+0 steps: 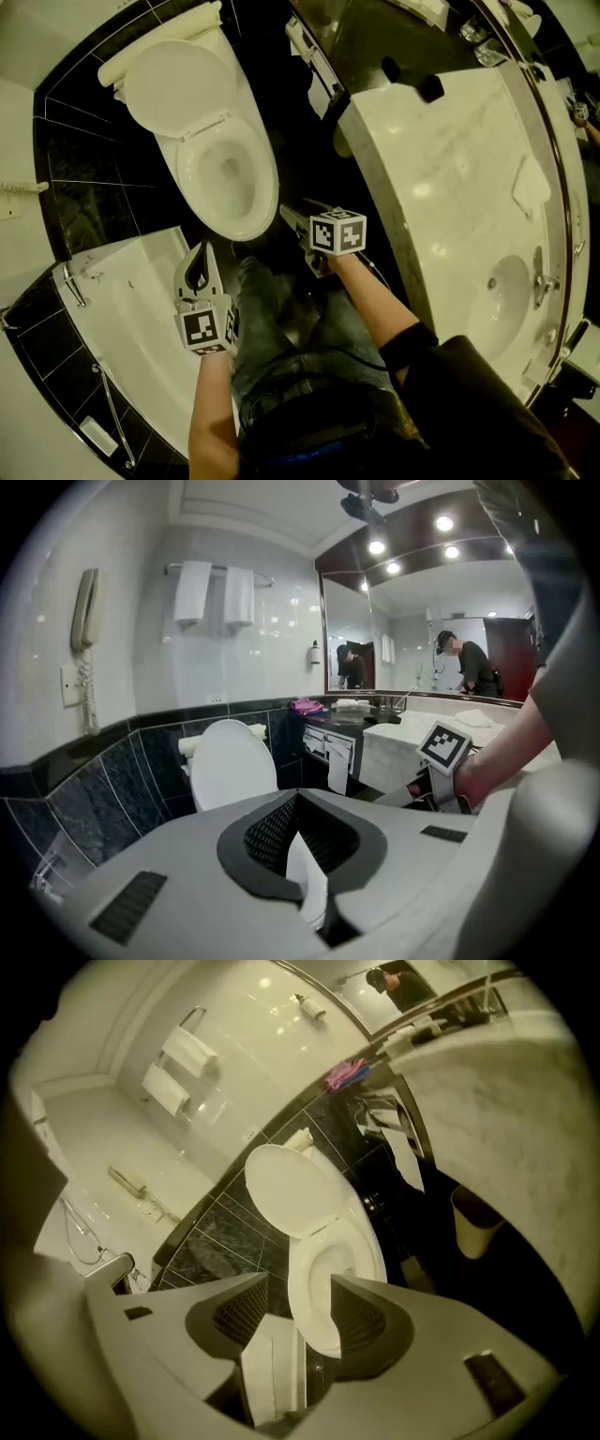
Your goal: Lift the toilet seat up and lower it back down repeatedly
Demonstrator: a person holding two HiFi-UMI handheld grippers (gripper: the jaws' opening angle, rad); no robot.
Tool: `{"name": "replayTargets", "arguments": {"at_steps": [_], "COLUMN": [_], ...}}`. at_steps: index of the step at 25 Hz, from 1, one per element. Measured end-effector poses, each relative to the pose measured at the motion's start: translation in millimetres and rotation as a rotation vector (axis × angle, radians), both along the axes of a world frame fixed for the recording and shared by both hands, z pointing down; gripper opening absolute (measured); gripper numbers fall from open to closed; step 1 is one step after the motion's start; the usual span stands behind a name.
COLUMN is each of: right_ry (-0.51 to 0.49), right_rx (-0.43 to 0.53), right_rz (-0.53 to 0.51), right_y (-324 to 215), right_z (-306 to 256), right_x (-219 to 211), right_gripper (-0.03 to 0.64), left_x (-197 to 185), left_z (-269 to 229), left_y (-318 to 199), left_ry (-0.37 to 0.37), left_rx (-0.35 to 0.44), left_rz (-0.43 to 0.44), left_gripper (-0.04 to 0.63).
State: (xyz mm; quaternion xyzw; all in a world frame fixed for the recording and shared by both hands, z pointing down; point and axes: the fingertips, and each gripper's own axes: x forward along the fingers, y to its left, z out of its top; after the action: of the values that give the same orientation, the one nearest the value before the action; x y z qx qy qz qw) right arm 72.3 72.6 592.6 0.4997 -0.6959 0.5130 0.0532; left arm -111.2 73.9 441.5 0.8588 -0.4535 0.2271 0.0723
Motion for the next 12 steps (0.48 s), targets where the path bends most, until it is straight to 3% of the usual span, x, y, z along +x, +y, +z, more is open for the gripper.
{"name": "replayTargets", "arguments": {"at_steps": [4,12], "right_ry": [-0.076,-0.174], "right_rx": [-0.055,-0.168], "right_rz": [0.018,0.045], "right_y": [-9,-16], "right_z": [80,225], "right_x": [-10,-32], "right_gripper": [0.281,0.275], "left_x": [12,-4], "left_z": [54,154], "left_y": [-12,-27], "left_ry": [-0.006,-0.036], "left_rx": [-0.004,-0.02], "left_rz": [0.036,0.032], "left_gripper": [-0.011,-0.011]}}
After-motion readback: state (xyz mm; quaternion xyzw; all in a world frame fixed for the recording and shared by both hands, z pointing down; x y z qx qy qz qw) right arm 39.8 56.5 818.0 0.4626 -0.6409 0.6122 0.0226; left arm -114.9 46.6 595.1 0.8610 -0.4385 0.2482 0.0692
